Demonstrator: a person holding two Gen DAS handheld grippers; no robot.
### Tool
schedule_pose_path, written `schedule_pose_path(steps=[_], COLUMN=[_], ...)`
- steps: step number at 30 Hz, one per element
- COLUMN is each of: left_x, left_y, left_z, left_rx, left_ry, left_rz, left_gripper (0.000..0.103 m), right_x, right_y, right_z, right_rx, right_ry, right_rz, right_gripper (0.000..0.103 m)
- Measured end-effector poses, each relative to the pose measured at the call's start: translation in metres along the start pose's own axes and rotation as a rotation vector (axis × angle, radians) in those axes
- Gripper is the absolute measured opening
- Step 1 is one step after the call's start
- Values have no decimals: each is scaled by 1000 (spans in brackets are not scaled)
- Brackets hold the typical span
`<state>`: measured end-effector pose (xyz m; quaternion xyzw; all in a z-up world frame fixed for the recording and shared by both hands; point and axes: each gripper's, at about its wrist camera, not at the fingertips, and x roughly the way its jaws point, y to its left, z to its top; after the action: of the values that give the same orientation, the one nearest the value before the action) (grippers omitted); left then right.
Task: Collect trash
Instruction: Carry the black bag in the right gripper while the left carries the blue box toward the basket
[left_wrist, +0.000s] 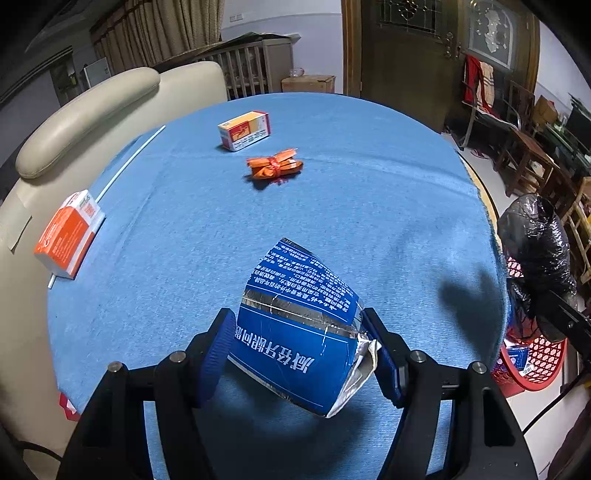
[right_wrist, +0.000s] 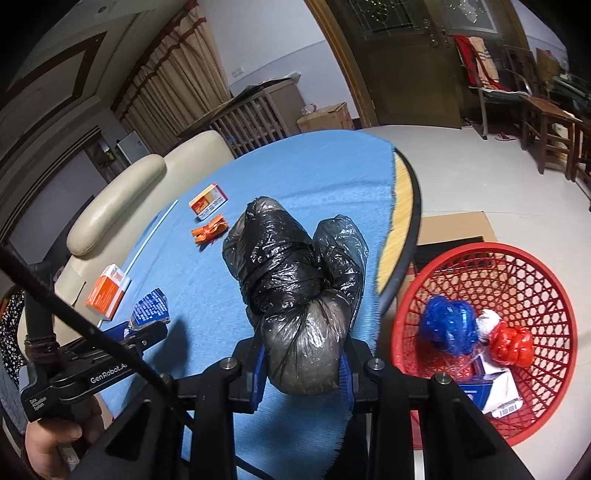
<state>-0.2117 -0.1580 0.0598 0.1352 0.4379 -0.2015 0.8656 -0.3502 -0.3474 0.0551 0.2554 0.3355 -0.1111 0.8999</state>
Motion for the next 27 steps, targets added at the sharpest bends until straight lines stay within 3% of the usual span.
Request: schedule_pose_path(steps=[27], left_x=[-2], left_y=[-87], left_z=[11], left_rx=[170], left_ry=[-18], left_rz=[-64], left_gripper=[70], right_x=[-62], right_y=[-126], right_z=[-5], right_rx=[206], right_ry=[-93], right_rz=[-210], right_gripper=[33])
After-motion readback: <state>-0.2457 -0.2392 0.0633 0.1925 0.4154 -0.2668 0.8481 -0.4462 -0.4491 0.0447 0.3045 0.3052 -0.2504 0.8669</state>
